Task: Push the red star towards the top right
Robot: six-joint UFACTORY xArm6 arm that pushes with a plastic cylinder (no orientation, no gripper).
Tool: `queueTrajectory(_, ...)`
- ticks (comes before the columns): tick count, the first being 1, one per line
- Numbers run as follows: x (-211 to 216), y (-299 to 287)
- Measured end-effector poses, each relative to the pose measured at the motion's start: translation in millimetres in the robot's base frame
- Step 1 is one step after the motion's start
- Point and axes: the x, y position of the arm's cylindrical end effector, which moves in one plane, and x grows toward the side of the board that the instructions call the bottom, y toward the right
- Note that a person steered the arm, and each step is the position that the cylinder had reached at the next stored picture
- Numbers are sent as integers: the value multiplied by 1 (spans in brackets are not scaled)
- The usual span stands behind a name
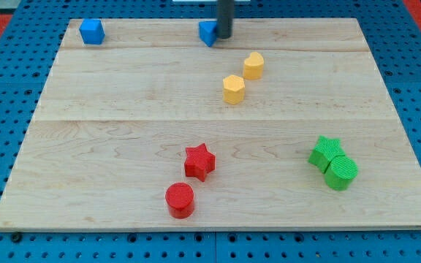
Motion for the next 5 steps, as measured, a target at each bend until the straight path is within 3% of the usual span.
queueTrajectory(2,4,-22)
queueTrajectory(5,103,-61)
